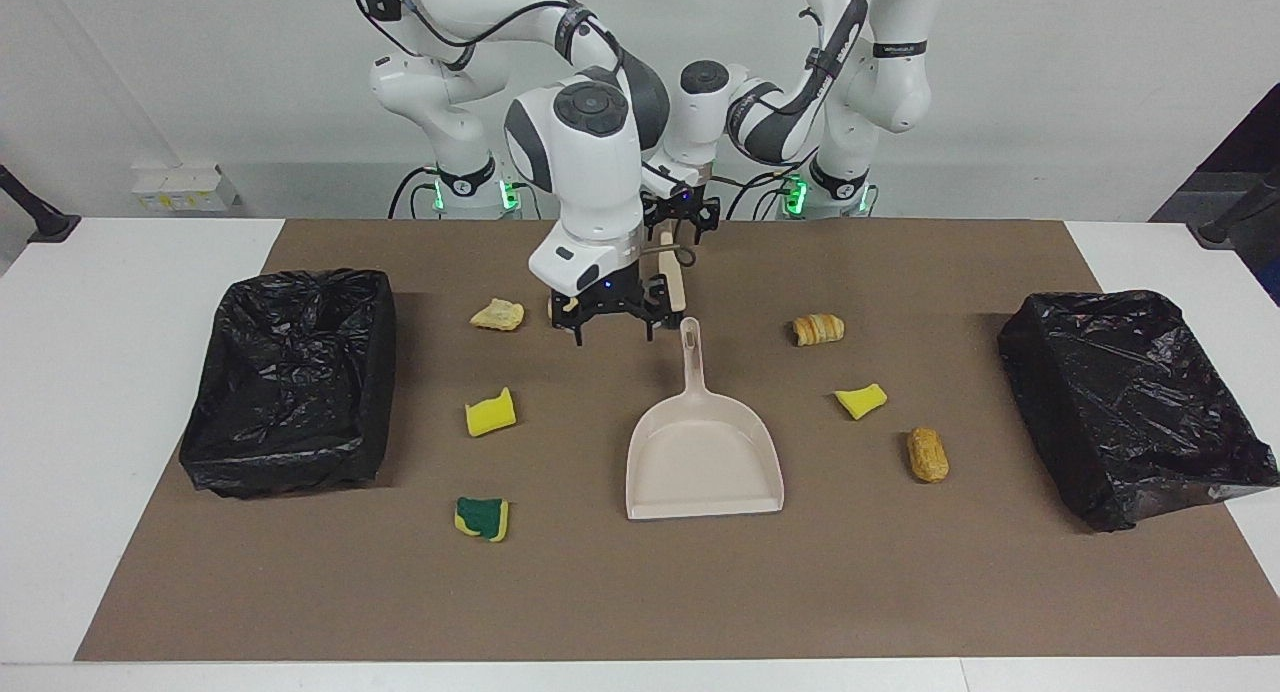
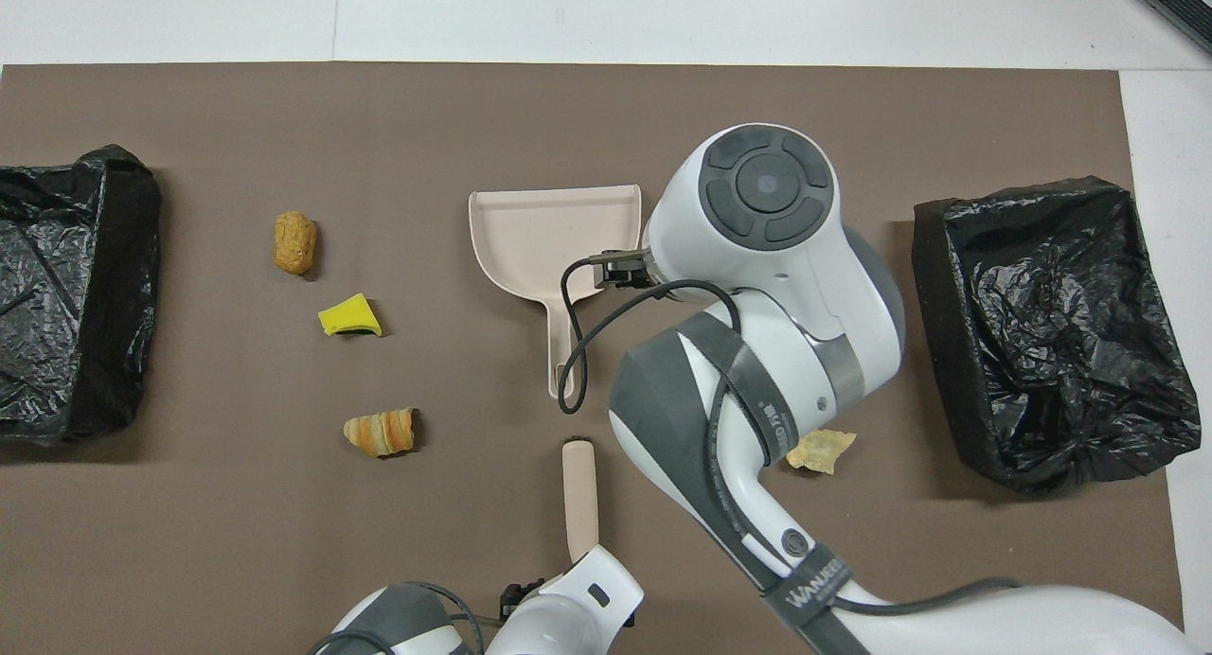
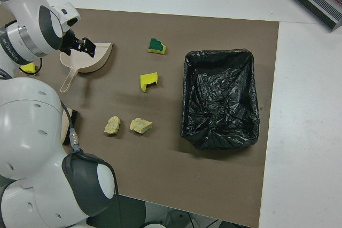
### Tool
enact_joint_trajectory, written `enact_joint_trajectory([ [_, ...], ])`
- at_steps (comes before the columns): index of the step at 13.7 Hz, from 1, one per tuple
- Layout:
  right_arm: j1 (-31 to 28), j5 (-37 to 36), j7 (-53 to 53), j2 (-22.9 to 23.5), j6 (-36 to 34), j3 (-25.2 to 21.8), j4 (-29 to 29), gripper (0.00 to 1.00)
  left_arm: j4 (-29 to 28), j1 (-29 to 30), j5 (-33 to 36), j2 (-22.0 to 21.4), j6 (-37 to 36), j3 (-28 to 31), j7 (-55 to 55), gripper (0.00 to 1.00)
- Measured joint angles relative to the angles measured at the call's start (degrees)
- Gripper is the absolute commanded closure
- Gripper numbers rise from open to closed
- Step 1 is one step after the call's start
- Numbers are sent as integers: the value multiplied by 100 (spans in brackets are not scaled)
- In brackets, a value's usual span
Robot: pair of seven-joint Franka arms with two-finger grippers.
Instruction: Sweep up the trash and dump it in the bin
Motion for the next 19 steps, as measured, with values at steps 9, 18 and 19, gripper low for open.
enact_joint_trajectory([
  [9, 738, -17, 450, 1191, 852, -2, 379, 0, 1, -76, 0, -5, -135, 19, -221, 64],
  [18, 985, -27, 870, 1163, 1012, -7, -191, 76, 22, -74, 0, -116, -345, 52, -388, 74],
  [19, 975, -27, 873, 1135, 1012, -20, -191, 76, 22, -75, 0, -122, -350, 51, -421, 86],
])
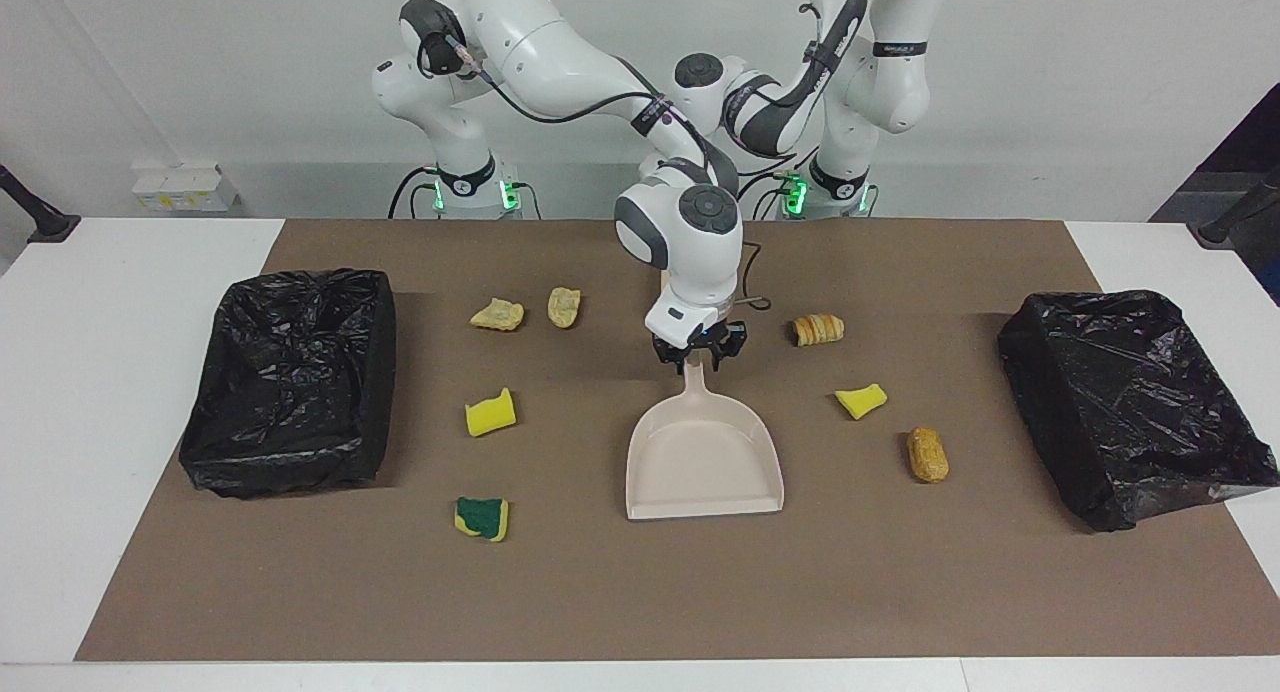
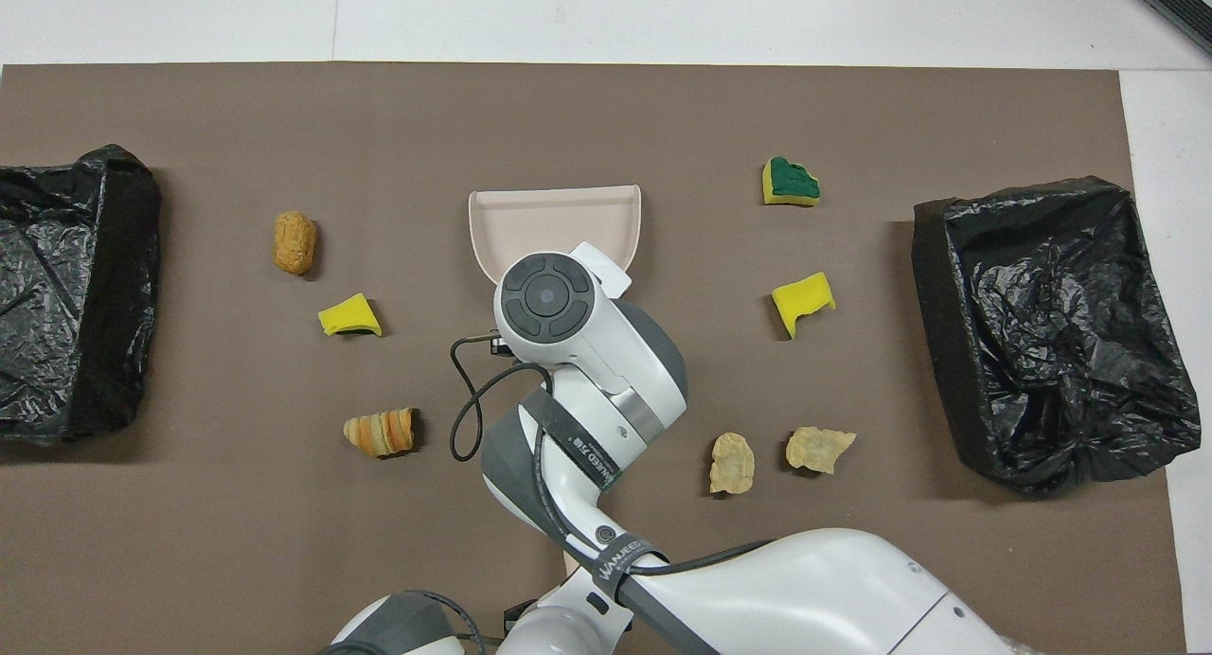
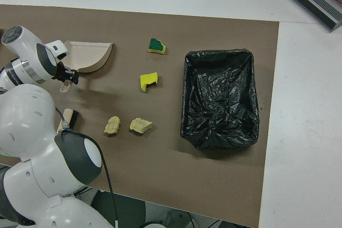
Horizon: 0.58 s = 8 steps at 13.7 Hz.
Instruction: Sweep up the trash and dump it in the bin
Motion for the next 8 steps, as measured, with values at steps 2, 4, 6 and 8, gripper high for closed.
enact_joint_trajectory([
  [2, -26, 0, 6, -58, -4, -23, -4, 86, 2, 1, 0, -4, -26, 0, -39, 100],
  [4, -29, 0, 19, -87, -5, -32, -9, 100, 7, 5, 0, -10, -93, 8, -56, 100],
  [6, -36, 0, 43, -120, -5, -36, -11, 100, 62, 42, 0, -19, -301, 45, -76, 100],
  [8, -100, -2, 5, -257, -23, -44, -47, 100, 159, 178, 0, -57, -616, 64, -79, 100],
])
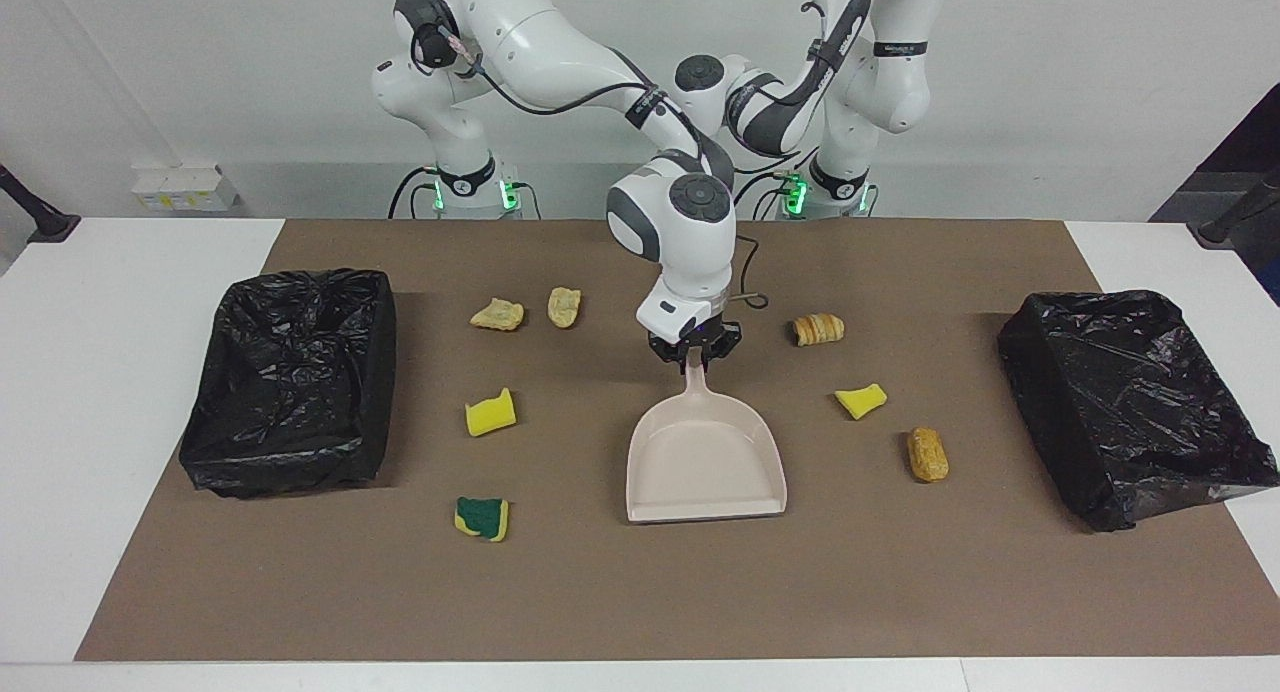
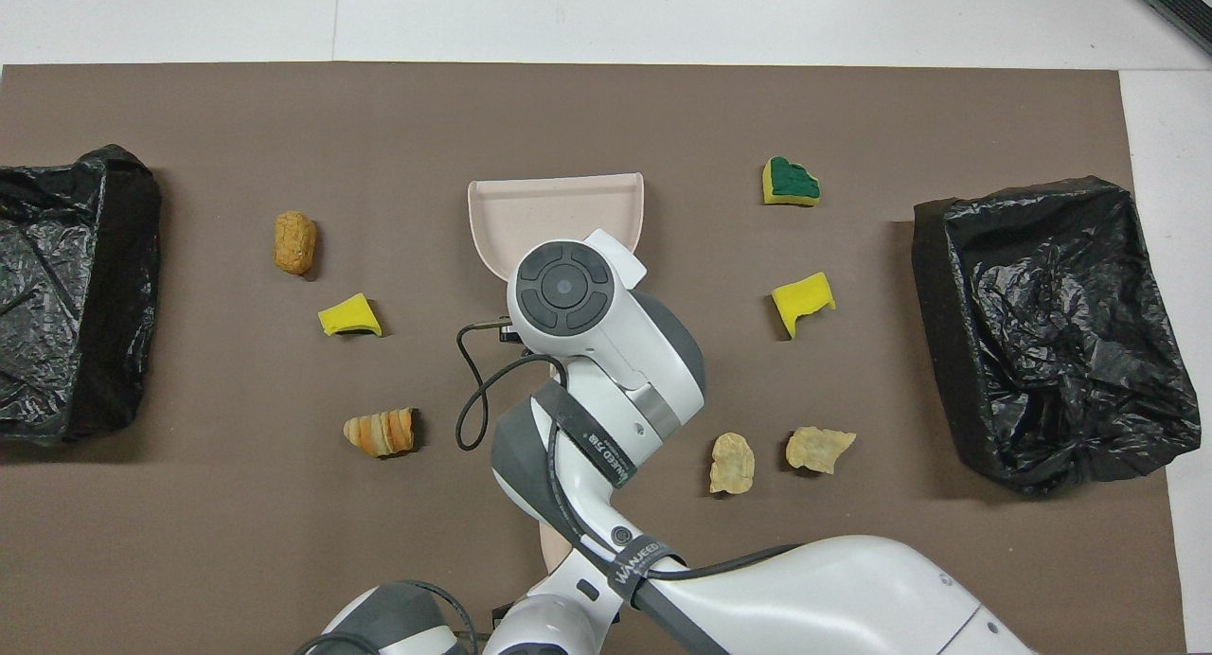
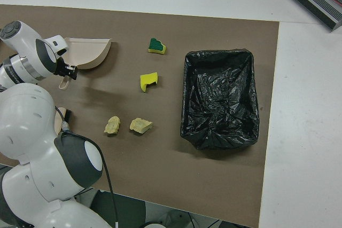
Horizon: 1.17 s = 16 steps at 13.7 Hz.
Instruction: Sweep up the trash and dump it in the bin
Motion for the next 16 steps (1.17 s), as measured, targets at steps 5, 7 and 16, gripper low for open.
enact_joint_trajectory([
  [5, -413, 8, -2244, -1052, -390, 2, -769, 100, 49, 819, 142, -209, -518, 25, 14, 100],
  [7, -586, 7, -3464, -1343, -604, 4, -989, 100, 158, 1390, 364, -229, -656, 34, 258, 100],
  [16, -1002, -17, -7246, -1391, -1219, -7, -1078, 100, 1694, 4226, 1037, 581, -1039, 93, 4152, 100],
])
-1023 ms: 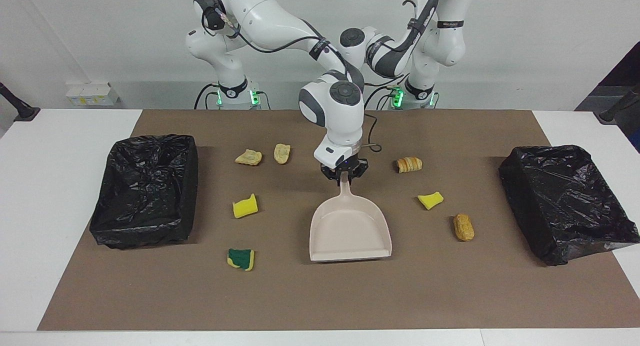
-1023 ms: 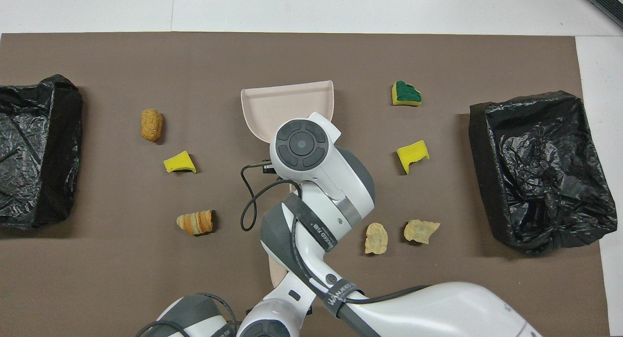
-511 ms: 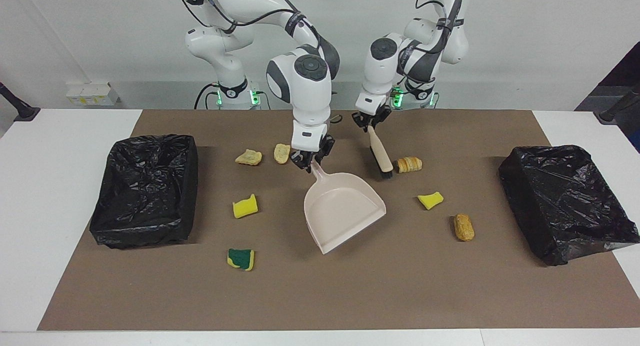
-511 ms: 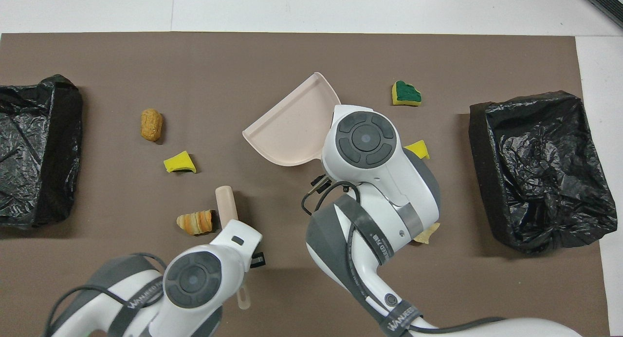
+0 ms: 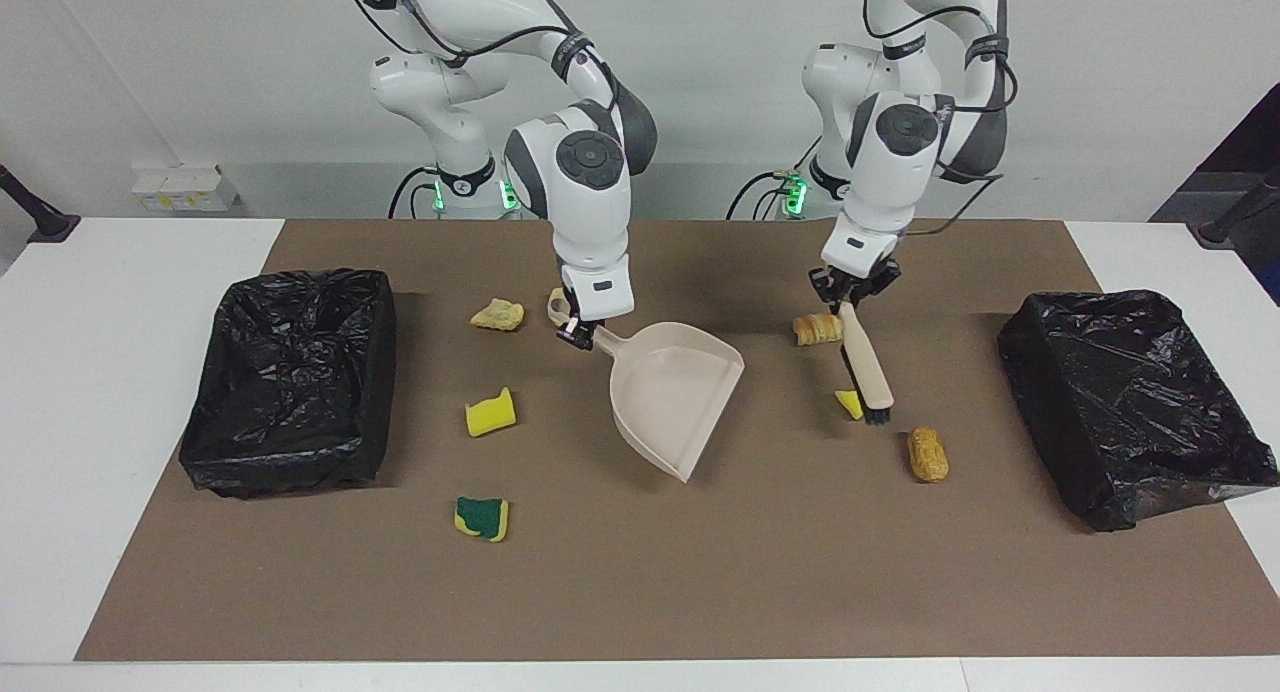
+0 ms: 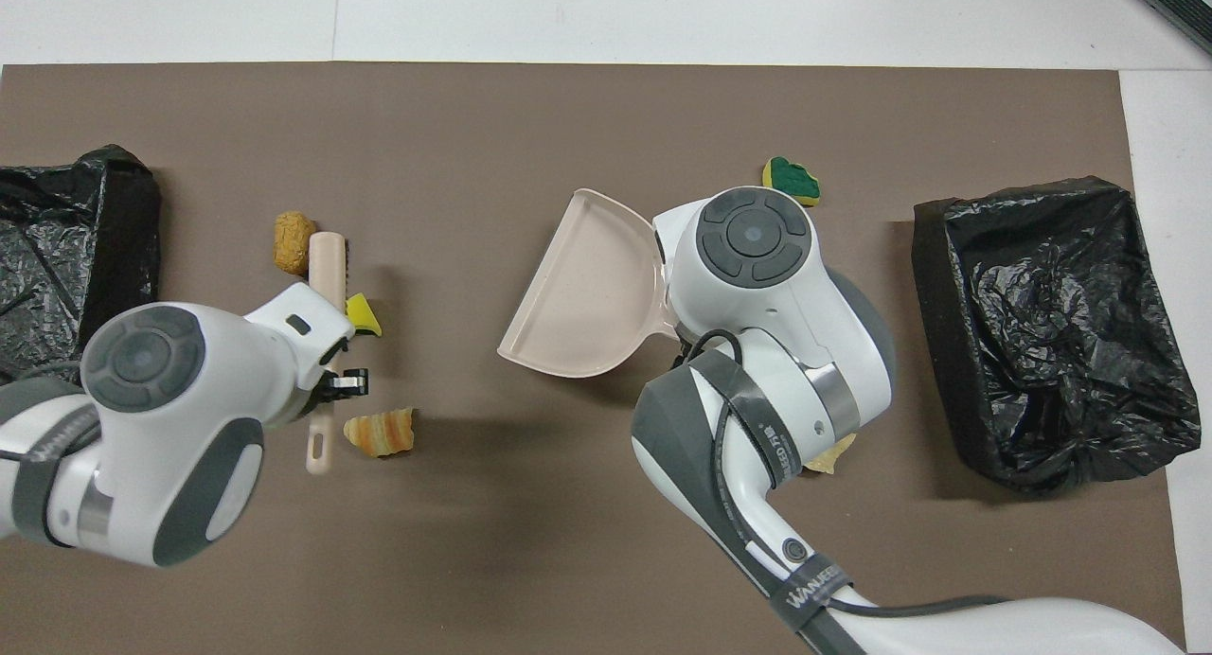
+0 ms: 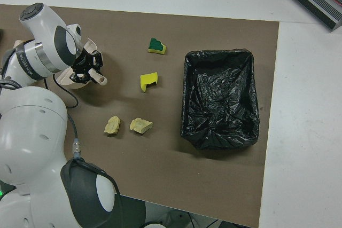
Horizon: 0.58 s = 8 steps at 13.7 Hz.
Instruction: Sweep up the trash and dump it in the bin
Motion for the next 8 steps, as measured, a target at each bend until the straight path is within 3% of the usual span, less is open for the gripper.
enact_joint_trajectory([
  [4, 0, -57, -1017, 0, -136, 3, -1, 100, 751, 1143, 53, 671, 212, 8, 2282, 100],
  [8, -3, -260, -1584, 44, -153, 1, -30, 100, 949, 1667, 57, 1312, 748, 4, 3659, 100],
])
